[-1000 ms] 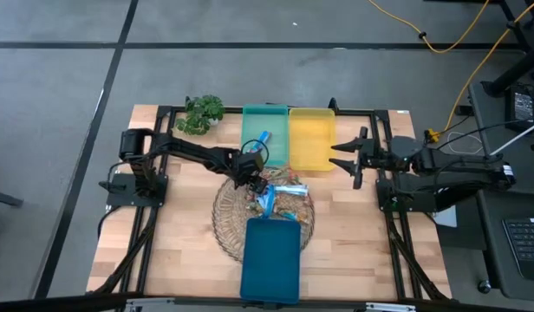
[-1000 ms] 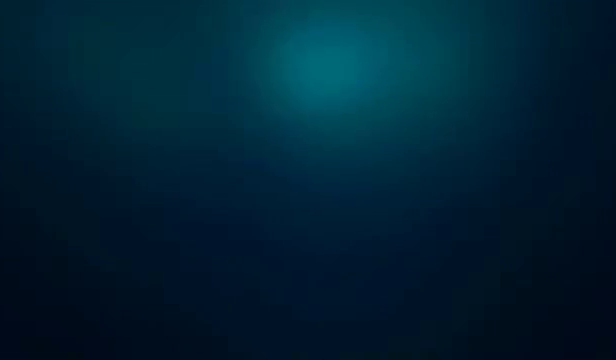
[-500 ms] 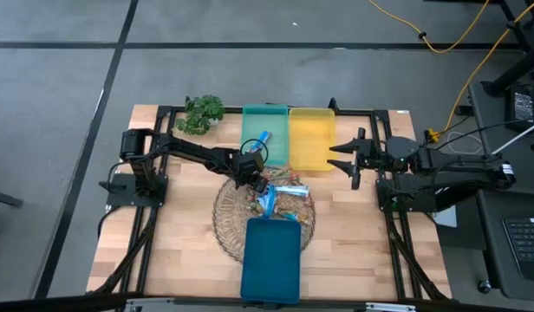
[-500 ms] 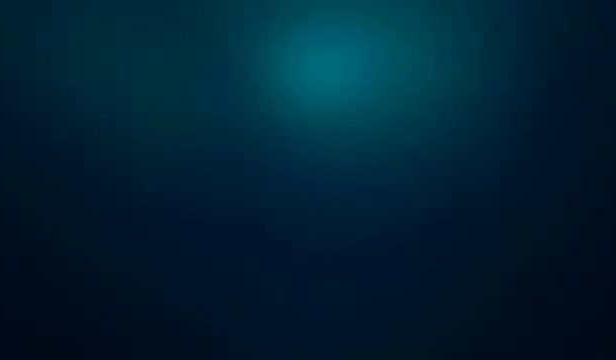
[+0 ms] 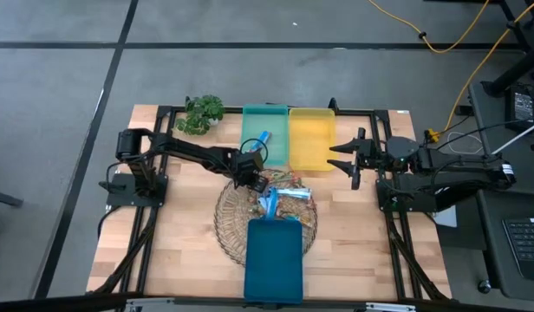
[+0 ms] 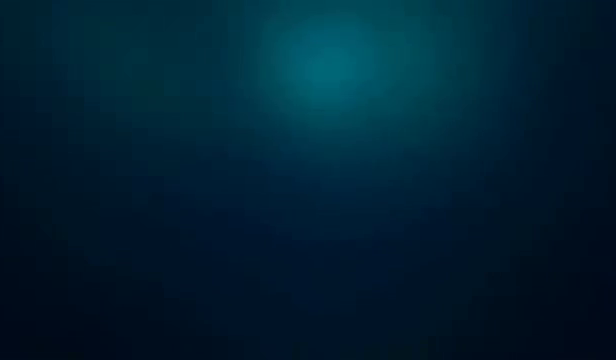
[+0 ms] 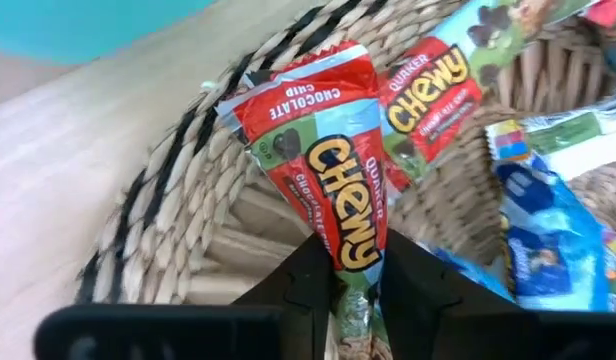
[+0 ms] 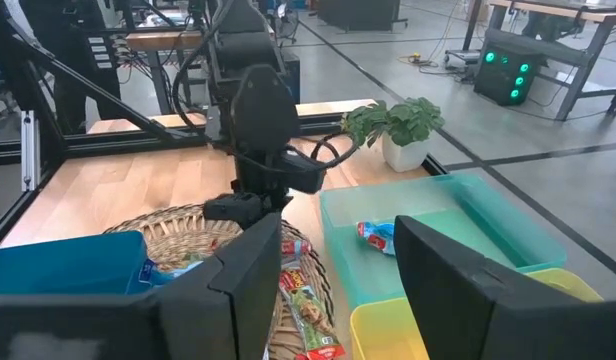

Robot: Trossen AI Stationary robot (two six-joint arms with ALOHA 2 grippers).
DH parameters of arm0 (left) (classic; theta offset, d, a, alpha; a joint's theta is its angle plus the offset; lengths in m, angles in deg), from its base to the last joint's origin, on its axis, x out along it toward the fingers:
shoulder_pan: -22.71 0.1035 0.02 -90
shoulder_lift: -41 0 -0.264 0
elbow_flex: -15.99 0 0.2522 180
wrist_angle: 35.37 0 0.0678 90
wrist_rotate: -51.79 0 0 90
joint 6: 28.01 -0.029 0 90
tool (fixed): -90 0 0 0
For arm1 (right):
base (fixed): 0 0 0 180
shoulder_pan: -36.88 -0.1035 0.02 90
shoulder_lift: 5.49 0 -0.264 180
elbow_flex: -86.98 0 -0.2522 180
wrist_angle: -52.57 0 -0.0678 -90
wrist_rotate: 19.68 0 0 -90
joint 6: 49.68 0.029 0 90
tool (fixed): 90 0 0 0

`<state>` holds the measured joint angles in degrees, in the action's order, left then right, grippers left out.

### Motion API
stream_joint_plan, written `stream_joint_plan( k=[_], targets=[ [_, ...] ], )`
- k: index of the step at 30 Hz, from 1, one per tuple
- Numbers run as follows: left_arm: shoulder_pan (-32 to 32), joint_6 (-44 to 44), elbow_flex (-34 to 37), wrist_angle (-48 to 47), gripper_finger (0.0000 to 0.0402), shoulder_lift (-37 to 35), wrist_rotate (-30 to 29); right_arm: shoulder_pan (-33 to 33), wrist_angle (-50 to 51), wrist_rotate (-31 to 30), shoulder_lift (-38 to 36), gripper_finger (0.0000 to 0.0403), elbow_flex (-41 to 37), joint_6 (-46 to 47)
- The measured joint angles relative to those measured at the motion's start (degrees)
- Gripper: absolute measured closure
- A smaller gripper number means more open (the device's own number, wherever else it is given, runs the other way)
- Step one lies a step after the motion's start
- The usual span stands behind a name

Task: Pick and place Granola Bars by type
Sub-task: Put the red granola bar into the green container

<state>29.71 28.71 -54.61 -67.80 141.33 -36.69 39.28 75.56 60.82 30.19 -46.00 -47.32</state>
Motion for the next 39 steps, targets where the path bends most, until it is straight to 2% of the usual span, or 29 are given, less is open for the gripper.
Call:
stream_joint_plan(
  k=[8, 15, 23, 29, 34, 39],
  targets=[
    [-0.9, 1.1, 0.0, 0.9, 0.0339, -5.7, -0.7, 0.0, 0.0, 0.0, 0.0, 0.0207, 0.0, -0.4],
    [-2.7, -0.9, -0.1, 2.1, 0.0343, -12.3, -5.6, 0.0, 0.0, 0.0, 0.0, 0.0207, 0.0, -1.9],
    [-2.5, -6.8, -0.1, 9.8, 0.0343, -20.2, -9.4, 0.0, 0.0, 0.0, 0.0, 0.0207, 0.0, -2.7],
    [-1.9, -12.6, -0.1, 14.5, 0.0343, -24.7, -9.5, 0.0, 0.0, 0.0, 0.0, 0.0207, 0.0, -2.6],
    [-1.9, -15.0, -0.3, 14.4, 0.0343, -27.2, -9.2, 0.0, 0.0, 0.0, 0.0, 0.0207, 0.0, -2.6],
    [-1.2, -20.1, -3.6, 13.1, 0.0343, -27.5, -6.5, 0.0, -0.8, 0.0, 0.0, 0.0207, 0.0, -2.5]
  ],
)
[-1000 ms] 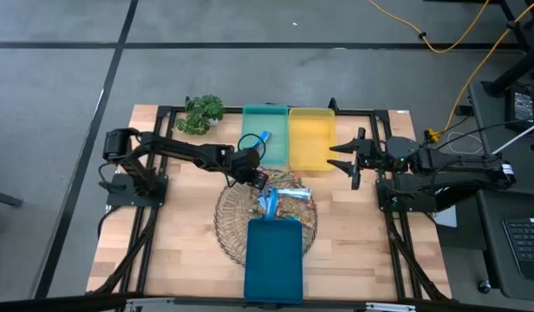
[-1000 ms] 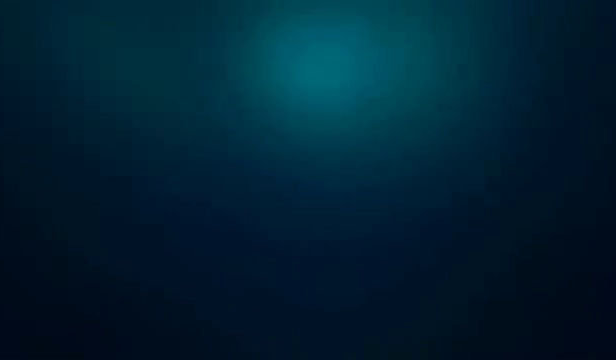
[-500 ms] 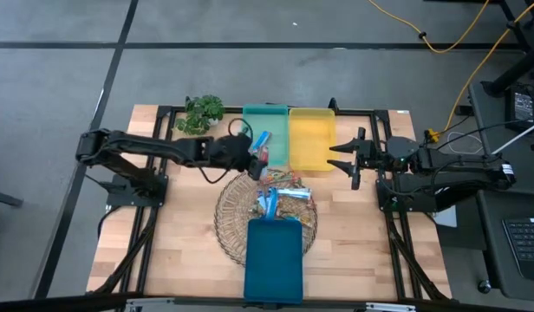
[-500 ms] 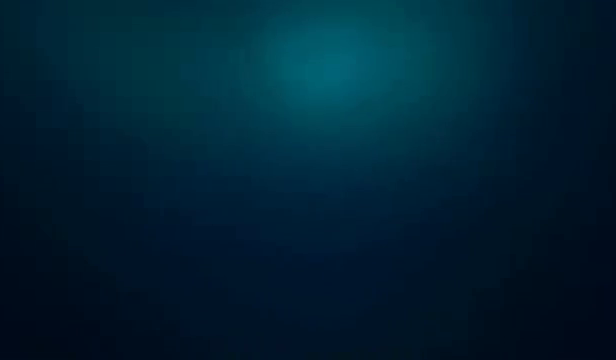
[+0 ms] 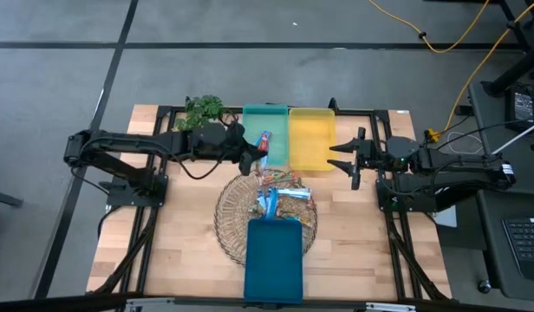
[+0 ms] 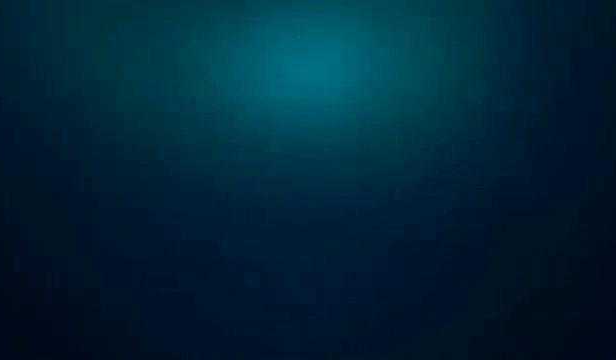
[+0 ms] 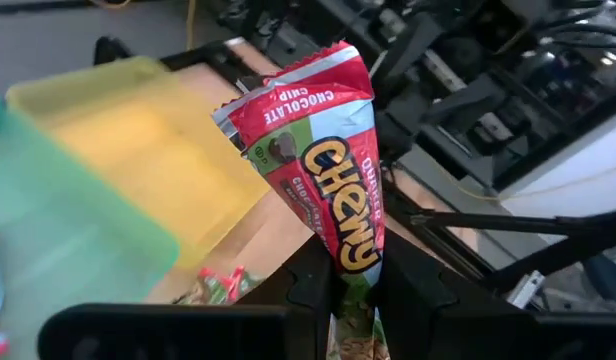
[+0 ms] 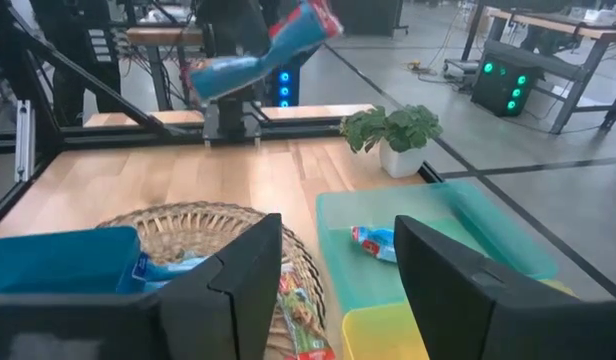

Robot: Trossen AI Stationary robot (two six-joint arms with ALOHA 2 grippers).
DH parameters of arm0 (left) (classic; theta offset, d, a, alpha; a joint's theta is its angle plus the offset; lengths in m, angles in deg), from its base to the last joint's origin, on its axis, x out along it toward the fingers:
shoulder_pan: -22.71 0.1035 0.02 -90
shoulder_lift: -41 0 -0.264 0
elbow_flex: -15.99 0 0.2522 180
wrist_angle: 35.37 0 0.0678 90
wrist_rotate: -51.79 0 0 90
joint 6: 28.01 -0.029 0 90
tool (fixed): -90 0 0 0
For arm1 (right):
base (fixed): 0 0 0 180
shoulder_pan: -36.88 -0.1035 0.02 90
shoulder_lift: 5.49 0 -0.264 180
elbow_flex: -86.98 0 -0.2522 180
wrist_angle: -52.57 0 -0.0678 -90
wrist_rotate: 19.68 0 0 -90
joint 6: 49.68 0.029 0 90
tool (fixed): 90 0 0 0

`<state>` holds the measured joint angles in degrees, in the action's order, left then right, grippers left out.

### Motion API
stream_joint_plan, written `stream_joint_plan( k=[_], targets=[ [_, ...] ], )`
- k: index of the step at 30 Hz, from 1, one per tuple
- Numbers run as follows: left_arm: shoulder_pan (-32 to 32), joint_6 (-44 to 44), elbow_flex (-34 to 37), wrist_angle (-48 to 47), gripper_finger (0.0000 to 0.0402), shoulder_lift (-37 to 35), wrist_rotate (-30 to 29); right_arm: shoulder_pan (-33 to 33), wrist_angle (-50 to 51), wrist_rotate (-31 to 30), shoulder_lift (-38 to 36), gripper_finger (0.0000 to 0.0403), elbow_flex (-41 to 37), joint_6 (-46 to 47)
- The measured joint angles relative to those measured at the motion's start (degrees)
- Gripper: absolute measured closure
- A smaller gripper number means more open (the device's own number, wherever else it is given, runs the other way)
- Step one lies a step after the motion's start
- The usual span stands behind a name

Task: Pick and place Granola Bars by type
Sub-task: Put the red granola bar into the green container

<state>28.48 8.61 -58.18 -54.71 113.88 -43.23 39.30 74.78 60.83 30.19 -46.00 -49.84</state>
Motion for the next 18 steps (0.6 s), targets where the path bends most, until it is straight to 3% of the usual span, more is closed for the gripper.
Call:
stream_joint_plan(
  k=[10, 18],
  targets=[
    [4.6, -9.3, -10.8, -12.7, 0.0343, 0.0, 2.0, 0.0, -1.4, 0.0, 0.0, 0.0207, 0.0, -0.1],
    [9.5, -11.9, -15.0, -15.7, 0.0343, 0.3, 4.0, 0.0, -1.4, 0.0, 0.0, 0.0207, 0.0, -0.1]
  ],
)
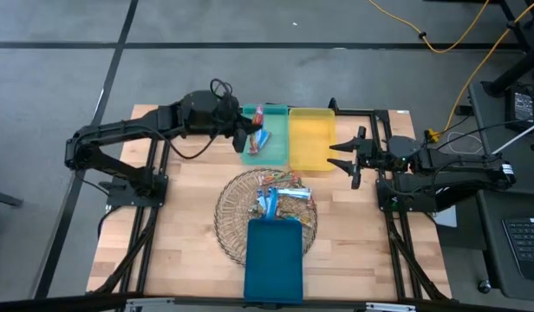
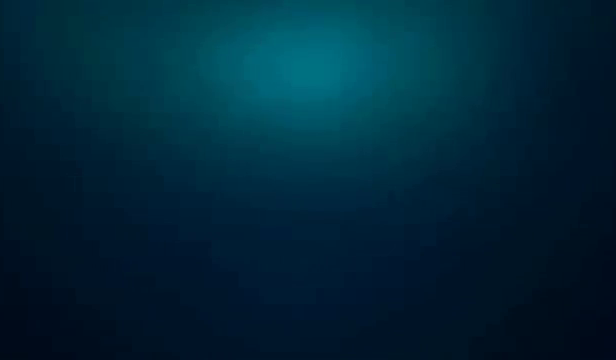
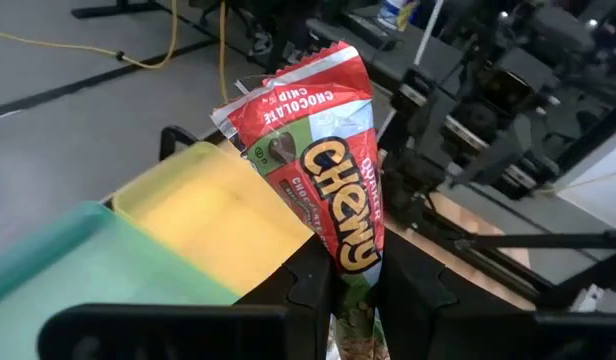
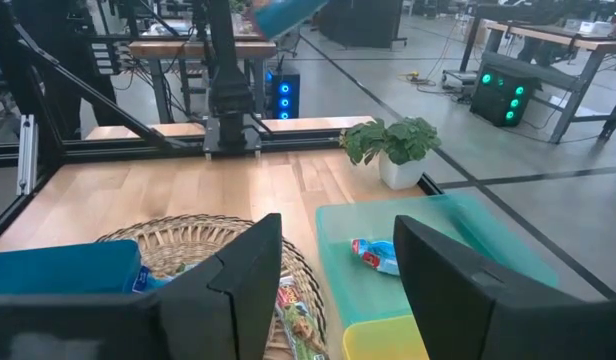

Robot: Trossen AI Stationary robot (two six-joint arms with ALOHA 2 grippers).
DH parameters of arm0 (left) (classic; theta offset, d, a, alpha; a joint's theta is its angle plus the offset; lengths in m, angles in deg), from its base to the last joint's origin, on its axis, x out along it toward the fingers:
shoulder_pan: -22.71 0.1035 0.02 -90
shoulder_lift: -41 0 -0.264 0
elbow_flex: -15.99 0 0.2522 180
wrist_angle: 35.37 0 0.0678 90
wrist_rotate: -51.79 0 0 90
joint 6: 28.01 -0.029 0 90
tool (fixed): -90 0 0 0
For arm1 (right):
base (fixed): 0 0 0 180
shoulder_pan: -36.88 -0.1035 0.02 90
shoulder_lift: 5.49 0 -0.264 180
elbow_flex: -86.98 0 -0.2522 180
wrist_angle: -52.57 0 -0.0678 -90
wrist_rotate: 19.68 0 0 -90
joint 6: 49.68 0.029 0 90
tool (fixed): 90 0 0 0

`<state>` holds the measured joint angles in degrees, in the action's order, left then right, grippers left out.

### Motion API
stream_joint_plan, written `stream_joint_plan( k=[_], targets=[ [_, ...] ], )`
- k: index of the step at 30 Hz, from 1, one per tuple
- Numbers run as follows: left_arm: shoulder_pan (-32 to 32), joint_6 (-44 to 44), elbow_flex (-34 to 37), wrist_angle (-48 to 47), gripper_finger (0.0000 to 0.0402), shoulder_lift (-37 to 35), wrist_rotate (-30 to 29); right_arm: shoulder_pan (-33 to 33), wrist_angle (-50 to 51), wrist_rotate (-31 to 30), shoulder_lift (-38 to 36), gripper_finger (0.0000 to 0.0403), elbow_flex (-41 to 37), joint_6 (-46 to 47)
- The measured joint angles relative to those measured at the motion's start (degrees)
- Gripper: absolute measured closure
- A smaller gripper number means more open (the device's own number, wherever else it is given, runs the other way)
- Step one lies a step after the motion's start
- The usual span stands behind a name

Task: Pick and place Granola Bars by type
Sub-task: Put the red granola bar into the green container

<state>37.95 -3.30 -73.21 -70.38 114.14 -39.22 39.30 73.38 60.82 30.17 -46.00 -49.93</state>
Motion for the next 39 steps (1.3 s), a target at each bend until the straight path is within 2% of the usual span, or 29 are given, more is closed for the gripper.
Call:
stream_joint_plan(
  k=[9, 14, 24, 30, 39],
  targets=[
    [5.9, -2.6, -3.1, -3.0, 0.0343, 3.2, 4.4, 0.0, 0.0, 0.0, 0.0, 0.0207, 0.0, 0.0],
    [8.7, -4.9, -5.9, -3.6, 0.0343, 6.8, 8.9, 0.0, 0.1, 0.0, 0.0, 0.0207, 0.0, 0.0],
    [14.1, -13.0, -16.0, -15.0, 0.0343, 17.9, 12.8, 0.0, 0.2, 0.0, 0.0, 0.0207, 0.0, 1.6],
    [16.7, -17.5, -20.0, -18.4, 0.0343, 24.9, 13.0, 0.0, 0.2, 0.0, 0.0, 0.0207, 0.0, 1.5],
    [20.0, -20.5, -20.6, -20.9, 0.0343, 31.8, 13.0, 0.0, 0.5, 0.0, 0.0, 0.0207, 0.0, 1.7]
  ],
)
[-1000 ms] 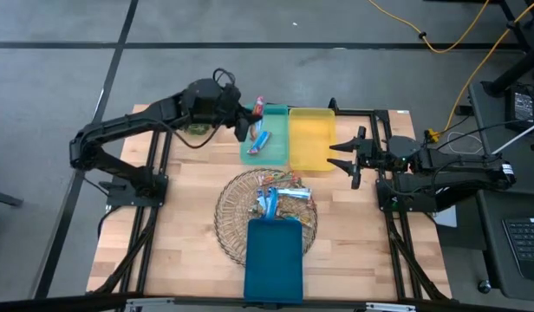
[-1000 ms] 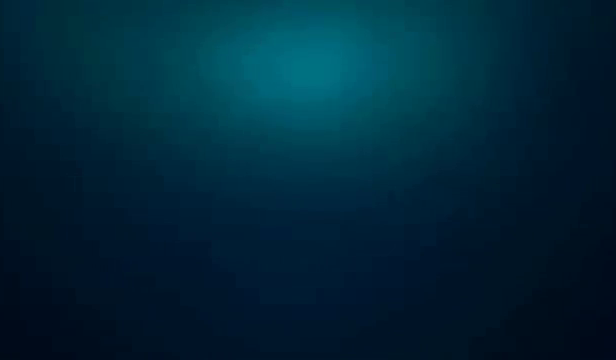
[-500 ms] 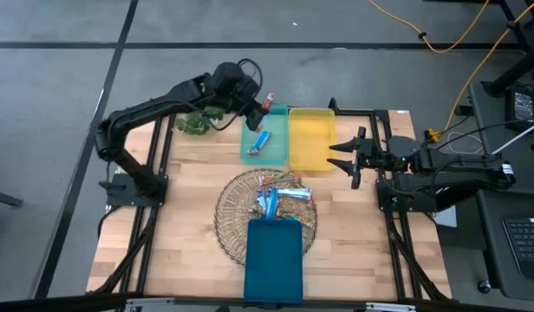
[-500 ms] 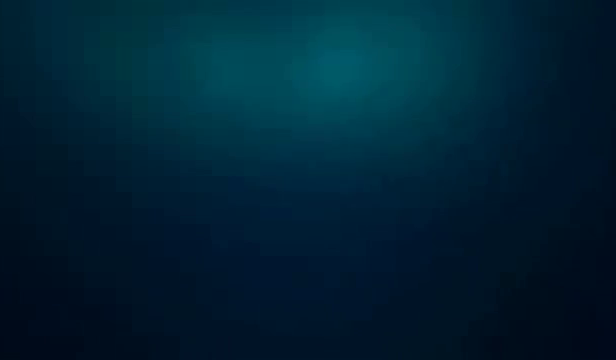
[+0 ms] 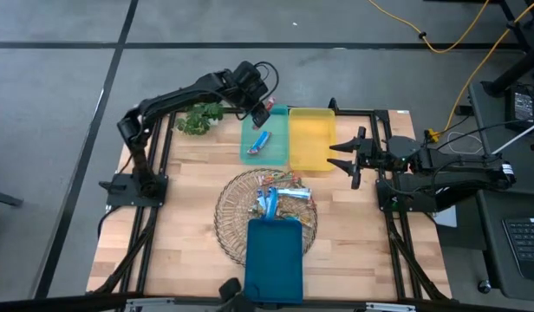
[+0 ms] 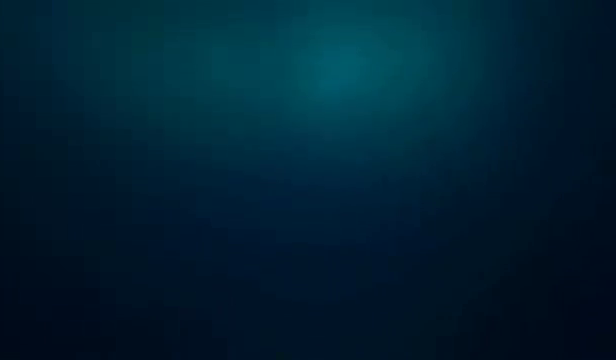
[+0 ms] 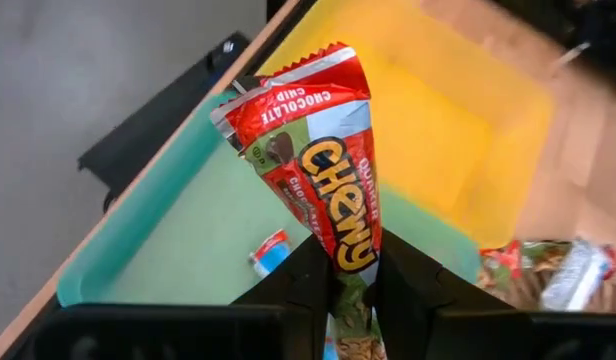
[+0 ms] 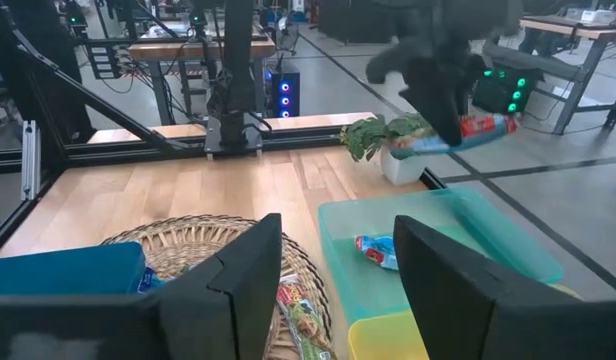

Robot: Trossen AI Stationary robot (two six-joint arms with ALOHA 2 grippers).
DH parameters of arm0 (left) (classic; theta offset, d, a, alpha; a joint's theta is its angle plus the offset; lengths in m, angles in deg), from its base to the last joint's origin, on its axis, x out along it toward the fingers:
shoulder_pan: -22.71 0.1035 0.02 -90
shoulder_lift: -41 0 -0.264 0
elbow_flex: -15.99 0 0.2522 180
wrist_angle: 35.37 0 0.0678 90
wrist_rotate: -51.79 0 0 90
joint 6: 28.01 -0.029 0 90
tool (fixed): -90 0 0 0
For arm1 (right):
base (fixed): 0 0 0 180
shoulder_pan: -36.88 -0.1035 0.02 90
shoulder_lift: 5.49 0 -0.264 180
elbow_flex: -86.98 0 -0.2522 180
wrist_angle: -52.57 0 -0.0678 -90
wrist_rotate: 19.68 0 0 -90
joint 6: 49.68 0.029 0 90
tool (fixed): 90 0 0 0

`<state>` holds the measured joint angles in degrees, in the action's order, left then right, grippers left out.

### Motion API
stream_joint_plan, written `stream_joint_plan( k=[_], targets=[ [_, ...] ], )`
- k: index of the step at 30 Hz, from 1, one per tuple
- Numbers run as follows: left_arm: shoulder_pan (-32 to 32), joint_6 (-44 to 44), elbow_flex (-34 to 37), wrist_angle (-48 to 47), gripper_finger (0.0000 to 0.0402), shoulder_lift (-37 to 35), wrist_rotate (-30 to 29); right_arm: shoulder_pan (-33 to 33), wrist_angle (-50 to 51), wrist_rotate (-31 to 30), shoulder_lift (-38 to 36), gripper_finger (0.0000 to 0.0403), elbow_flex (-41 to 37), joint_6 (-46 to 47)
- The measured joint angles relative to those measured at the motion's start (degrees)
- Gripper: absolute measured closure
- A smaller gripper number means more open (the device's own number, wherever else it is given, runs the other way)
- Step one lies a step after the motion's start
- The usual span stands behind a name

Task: Pick and place Granola Bars by type
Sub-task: Put the red granola bar into the green container

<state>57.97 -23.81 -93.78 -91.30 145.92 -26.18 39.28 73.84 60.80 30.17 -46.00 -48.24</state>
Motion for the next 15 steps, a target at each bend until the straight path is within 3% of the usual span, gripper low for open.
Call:
stream_joint_plan(
  k=[15],
  targets=[
    [4.0, -6.6, 0.0, -2.8, 0.0343, 6.7, -0.2, 0.0, 0.1, 0.0, 0.0, 0.0207, 0.0, 0.0]
  ],
)
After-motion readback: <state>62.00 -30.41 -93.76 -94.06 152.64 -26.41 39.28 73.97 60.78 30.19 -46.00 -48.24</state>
